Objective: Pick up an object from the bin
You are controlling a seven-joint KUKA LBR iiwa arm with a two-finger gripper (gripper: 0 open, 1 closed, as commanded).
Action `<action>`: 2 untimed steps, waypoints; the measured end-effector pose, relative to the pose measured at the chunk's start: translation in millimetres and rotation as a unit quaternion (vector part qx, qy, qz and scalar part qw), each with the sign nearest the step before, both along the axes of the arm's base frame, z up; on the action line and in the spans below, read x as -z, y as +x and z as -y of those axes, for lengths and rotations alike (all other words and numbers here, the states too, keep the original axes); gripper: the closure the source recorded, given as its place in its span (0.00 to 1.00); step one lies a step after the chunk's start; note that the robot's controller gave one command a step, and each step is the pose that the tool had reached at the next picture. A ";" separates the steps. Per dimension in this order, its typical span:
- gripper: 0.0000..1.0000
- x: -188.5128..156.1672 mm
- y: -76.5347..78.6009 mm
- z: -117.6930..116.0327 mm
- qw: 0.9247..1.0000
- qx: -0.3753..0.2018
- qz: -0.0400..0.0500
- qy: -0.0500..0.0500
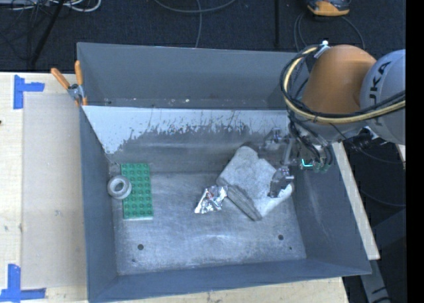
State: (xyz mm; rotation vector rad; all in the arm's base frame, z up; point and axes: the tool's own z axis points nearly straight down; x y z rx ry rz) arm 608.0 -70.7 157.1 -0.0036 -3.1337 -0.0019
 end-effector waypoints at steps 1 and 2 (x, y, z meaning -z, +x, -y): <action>0.00 0.1 7.3 25.7 1.000 0.014 0.005 -0.001; 0.00 46.7 7.5 -13.1 1.000 -0.027 0.015 -0.001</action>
Offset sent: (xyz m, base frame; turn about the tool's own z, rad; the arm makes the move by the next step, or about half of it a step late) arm 0.0068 -0.0251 0.0004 0.0226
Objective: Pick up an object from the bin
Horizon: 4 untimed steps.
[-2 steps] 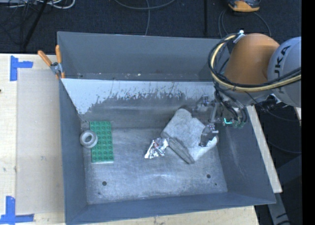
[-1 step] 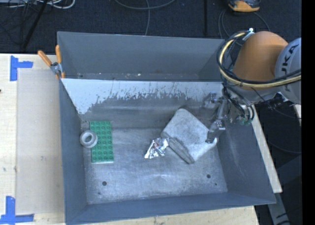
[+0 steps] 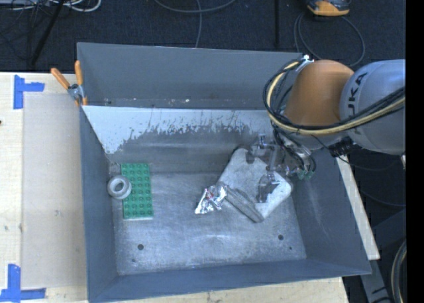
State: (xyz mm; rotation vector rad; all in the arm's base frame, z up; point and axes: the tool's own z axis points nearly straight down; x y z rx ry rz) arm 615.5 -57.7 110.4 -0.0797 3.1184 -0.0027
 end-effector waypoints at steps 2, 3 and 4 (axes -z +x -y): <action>0.00 21.6 -56.5 -79.3 0.997 -0.078 -0.014 0.000; 1.00 20.4 -55.5 -79.4 0.997 -0.079 -0.012 0.000; 1.00 -89.1 -46.5 -85.0 0.997 -0.080 -0.006 0.000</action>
Offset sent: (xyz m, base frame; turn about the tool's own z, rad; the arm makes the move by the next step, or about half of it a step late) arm -0.0248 0.0699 0.0331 0.0505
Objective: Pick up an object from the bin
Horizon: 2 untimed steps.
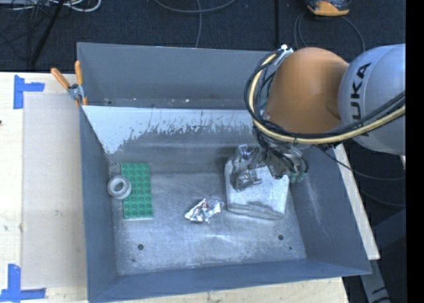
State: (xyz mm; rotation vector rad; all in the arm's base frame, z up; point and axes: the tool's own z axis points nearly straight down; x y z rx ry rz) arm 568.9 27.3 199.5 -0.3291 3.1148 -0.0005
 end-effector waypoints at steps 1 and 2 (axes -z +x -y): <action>0.00 5.1 -1.9 0.1 1.000 0.000 -0.004 0.000; 0.00 128.9 6.5 -61.6 1.000 -0.014 -0.004 0.000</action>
Offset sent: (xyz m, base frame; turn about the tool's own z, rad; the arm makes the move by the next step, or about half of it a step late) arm 0.0000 0.0000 0.0000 0.0000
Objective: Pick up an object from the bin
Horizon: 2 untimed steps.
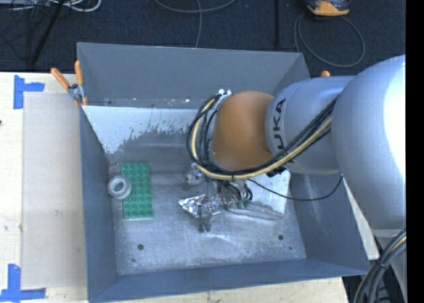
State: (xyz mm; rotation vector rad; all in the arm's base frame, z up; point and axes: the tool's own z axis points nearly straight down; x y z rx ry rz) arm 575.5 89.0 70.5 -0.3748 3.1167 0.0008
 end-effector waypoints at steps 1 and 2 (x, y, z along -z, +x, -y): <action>1.00 -4.3 2.3 -0.5 1.000 0.000 0.004 0.001; 1.00 -208.8 1.4 0.4 0.990 -0.141 0.004 0.000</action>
Offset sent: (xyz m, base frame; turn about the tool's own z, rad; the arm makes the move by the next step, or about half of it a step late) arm 0.0000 0.0000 0.0000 0.0000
